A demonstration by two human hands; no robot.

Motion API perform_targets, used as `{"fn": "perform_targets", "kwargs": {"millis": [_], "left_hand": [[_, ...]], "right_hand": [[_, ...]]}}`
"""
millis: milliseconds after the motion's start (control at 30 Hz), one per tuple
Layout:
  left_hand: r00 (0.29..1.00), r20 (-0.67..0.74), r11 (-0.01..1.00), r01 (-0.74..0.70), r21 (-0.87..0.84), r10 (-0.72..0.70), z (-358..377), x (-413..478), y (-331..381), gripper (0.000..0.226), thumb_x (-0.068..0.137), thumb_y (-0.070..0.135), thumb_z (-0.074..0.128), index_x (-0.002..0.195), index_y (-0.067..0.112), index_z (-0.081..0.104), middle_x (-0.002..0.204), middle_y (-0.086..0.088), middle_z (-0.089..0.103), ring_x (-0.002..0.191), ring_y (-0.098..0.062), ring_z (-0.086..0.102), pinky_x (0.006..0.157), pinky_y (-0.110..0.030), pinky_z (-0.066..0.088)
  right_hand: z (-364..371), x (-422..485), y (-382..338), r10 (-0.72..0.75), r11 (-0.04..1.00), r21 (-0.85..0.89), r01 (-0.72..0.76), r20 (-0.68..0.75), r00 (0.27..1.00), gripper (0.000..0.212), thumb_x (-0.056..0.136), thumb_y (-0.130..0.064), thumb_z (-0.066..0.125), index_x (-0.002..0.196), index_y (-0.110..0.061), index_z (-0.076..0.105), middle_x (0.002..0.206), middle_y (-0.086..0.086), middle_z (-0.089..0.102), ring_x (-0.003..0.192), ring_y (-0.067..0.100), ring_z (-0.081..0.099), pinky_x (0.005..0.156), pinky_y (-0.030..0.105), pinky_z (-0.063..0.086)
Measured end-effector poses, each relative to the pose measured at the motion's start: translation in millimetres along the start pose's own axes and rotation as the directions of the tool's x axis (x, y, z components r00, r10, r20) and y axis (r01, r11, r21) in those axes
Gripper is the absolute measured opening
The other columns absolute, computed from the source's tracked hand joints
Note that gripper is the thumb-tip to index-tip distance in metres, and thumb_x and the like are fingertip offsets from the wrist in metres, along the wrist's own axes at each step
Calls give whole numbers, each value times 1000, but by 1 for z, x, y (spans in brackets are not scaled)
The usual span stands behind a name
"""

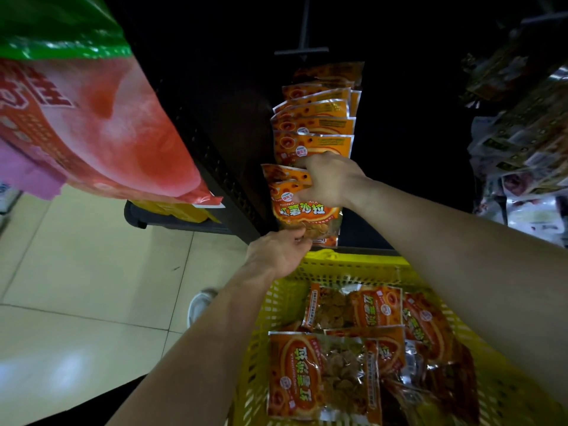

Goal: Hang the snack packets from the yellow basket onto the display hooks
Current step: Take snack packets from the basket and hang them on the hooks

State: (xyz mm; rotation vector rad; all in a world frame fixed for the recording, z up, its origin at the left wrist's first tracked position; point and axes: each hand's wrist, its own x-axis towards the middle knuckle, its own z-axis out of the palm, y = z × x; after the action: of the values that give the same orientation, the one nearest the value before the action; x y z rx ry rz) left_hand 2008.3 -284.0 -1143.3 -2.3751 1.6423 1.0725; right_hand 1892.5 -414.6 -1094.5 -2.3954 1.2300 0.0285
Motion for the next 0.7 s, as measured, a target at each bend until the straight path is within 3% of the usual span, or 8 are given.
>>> {"fn": "perform_targets", "kwargs": {"millis": [100,233,300,567,700], "left_hand": [[1000,17,998,-16,-57,17,-1,-2,-6,53,94,66,40,145,49,42,147,11,53,132,-19,51,108,-40,42],[999,-15,983,-51,-176,49,-3,-5,-7,47,95,57,49,140,46,49,136,8,62,120,-16,59,104,-40,47],[997,-51,980,-67,-188,58,-4,-9,-6,47,95,51,52,140,40,51,136,5,63,122,-18,59,105,-40,47],[985,-151,968,-120,-221,87,-14,-28,-2,45,95,47,56,139,41,52,133,5,65,119,-20,62,103,-39,49],[975,-184,968,-160,-196,124,-24,-48,0,32,95,43,57,127,40,63,123,6,70,114,-19,64,98,-35,52]], "right_hand": [[0,-2,3,35,997,-70,-41,-87,996,75,70,-69,72,132,-29,57,121,-1,67,110,24,63,80,37,53],[-5,-10,7,35,985,-162,-57,-138,990,97,63,-73,73,144,-28,44,137,3,57,127,28,51,102,46,41],[-7,-16,7,23,984,-175,-46,-136,990,104,60,-74,74,147,-28,39,141,3,53,132,28,45,106,47,36],[-20,-47,9,26,987,-151,-61,-225,974,104,59,-72,76,145,-27,40,141,2,50,132,27,41,106,48,36],[-33,-75,13,92,988,-99,-117,-224,970,95,67,-71,72,144,-25,40,139,5,50,128,28,43,105,48,37]]}}
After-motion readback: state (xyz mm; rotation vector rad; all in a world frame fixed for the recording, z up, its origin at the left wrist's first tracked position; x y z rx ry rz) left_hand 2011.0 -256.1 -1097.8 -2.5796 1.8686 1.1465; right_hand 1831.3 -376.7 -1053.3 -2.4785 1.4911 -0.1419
